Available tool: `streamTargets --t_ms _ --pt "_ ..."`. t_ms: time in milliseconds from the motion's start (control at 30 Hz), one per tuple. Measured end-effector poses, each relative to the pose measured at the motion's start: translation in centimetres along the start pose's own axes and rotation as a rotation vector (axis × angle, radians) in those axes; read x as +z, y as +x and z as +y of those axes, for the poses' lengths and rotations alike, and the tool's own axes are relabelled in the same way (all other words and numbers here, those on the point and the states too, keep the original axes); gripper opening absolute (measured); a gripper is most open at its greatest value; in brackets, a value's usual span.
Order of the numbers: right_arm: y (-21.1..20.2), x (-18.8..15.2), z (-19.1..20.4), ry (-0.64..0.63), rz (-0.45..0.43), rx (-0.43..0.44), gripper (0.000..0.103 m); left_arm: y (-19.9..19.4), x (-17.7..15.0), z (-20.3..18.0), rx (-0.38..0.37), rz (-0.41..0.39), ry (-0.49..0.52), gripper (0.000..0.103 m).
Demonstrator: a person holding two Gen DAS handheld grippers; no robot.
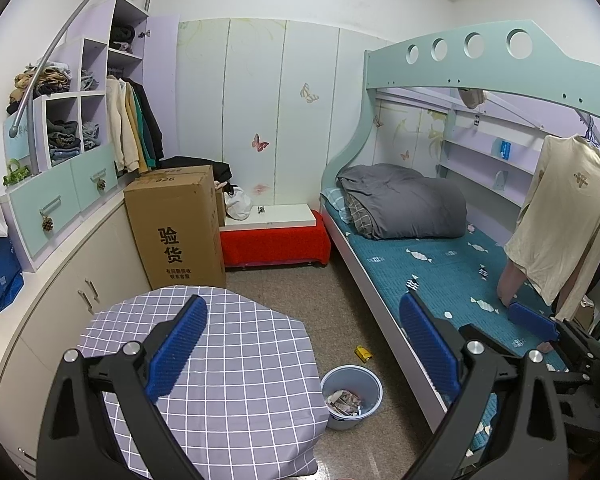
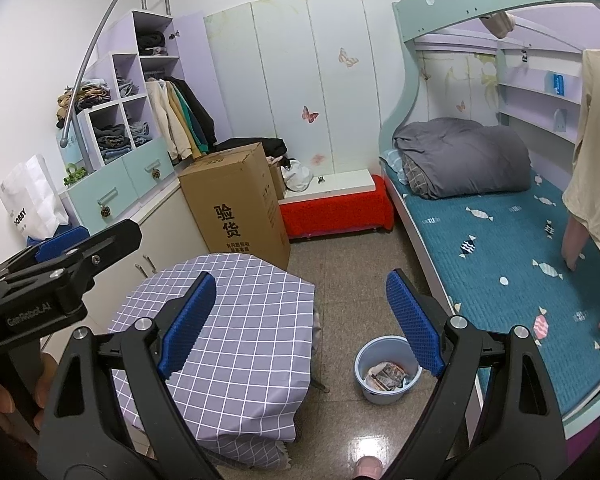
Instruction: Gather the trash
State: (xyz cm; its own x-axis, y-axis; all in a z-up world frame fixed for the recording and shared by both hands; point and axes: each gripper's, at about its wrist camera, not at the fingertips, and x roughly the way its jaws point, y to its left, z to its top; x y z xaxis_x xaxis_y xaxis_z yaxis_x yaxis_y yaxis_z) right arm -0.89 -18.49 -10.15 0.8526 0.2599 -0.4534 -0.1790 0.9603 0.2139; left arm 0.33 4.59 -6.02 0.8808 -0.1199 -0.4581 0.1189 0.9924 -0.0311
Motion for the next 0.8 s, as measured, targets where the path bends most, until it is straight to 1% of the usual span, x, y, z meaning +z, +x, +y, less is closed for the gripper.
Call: streamTargets --t_ms 233,500,633,800 --pt "0.2 0.0 0.0 0.000 0.004 -0.001 0.086 0.6 -0.3 0.1 -0.002 0.004 -0.005 0.095" --pt "1.3 0.2 0.3 -0.007 0.019 0.004 0.086 0.7 -0.6 0.9 -0.008 0.010 -0.013 0.095" --pt "2.1 0.4 0.8 -0.014 0.033 0.008 0.086 1.0 -0.7 1.4 -0.011 0.020 -0.021 0.095" --pt "3.6 0.4 1.5 -0.034 0.067 0.019 0.086 2.0 -1.2 2.7 0.011 0.051 -0.051 0.095"
